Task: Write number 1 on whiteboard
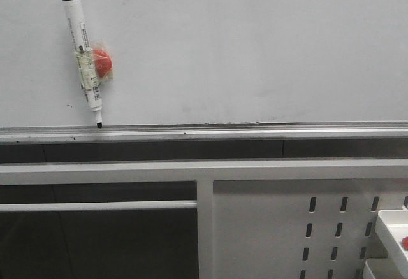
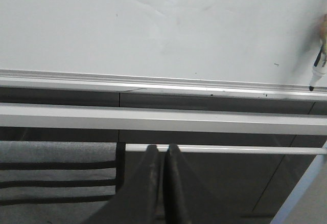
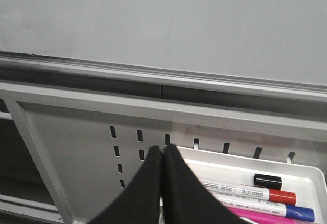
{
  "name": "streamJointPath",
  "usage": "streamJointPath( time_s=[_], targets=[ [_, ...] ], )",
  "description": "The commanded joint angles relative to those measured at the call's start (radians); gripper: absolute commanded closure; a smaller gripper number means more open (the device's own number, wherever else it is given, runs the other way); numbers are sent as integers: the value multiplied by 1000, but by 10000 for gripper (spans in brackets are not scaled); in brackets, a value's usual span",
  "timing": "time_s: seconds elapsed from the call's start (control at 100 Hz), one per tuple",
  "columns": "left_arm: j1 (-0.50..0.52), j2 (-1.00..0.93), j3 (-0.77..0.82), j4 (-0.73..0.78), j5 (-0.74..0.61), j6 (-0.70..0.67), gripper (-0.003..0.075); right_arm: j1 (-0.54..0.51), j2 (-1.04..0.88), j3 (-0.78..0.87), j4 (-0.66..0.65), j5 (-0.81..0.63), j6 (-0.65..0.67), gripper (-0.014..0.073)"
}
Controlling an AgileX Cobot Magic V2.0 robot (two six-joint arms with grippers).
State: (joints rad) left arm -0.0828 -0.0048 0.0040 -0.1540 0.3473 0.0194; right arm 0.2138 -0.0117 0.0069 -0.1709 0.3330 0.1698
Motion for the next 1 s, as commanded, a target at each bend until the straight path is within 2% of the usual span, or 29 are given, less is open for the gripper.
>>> streamJointPath(
  time_s=[0.0,0.84,0.92,0.99],
  targets=[
    [4,-22,35,-15,-48,-8,740,-4,-19,14,-10,-24,0,651],
    [4,-22,35,-15,-48,-8,740,-4,-19,14,-10,-24,0,651],
    [4,-22,35,-1,-56,-8,740,-4,-19,14,-12,-47,0,651],
    [4,-22,35,-15,-80,-8,740,-4,-19,14,-70,-97,0,651]
  ],
)
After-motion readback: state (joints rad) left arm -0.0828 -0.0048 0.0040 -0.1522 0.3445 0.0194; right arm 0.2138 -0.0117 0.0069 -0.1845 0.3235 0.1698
